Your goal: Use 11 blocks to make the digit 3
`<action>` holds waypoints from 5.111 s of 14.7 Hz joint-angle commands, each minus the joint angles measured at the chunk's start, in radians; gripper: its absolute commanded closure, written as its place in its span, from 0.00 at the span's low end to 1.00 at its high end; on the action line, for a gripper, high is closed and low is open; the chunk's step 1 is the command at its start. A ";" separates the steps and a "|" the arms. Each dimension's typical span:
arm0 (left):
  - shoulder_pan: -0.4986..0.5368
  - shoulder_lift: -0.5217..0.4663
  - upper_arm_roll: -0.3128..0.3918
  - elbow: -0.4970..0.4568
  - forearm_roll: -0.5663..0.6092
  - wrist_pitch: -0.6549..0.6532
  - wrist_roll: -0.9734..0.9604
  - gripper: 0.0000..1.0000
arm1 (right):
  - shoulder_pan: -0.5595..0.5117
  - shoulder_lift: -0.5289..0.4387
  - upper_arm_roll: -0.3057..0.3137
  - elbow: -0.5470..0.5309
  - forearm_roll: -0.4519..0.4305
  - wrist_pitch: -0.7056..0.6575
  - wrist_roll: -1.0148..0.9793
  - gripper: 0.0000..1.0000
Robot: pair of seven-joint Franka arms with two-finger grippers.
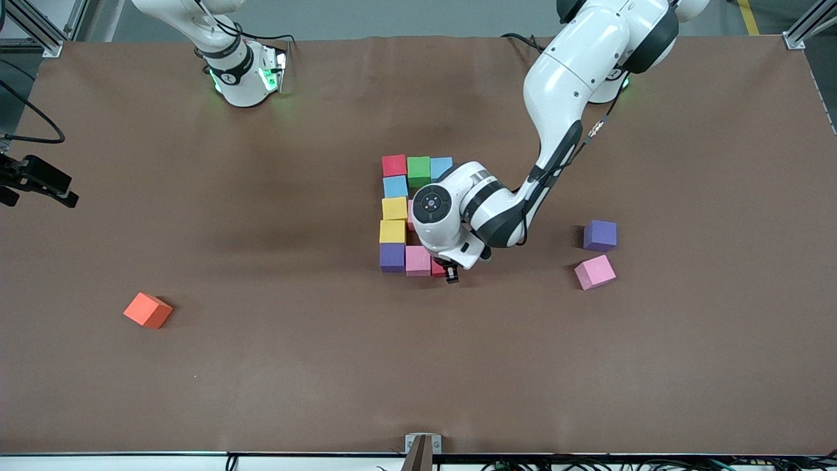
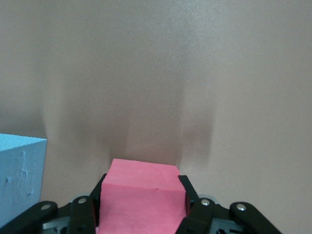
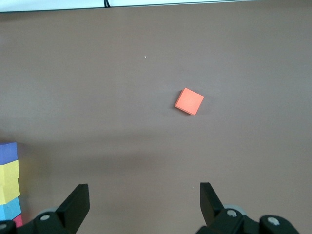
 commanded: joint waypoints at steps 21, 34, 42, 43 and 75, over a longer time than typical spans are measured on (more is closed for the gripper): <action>0.009 -0.184 -0.006 0.006 0.072 -0.109 0.115 0.00 | -0.102 -0.019 0.097 0.000 -0.024 -0.064 0.004 0.00; 0.230 -0.462 -0.009 0.012 0.010 -0.330 1.092 0.00 | -0.120 -0.009 0.097 -0.003 -0.023 0.020 0.007 0.00; 0.406 -0.628 -0.009 0.010 -0.139 -0.488 1.674 0.00 | -0.105 0.012 0.102 -0.010 -0.012 0.037 0.007 0.00; 0.430 -0.651 -0.007 0.003 -0.158 -0.508 1.740 0.00 | -0.097 0.014 0.103 -0.010 -0.014 0.032 0.005 0.00; 0.463 -1.042 0.207 -0.375 -0.355 -0.559 2.550 0.00 | -0.112 0.004 0.100 -0.016 -0.023 0.052 -0.007 0.00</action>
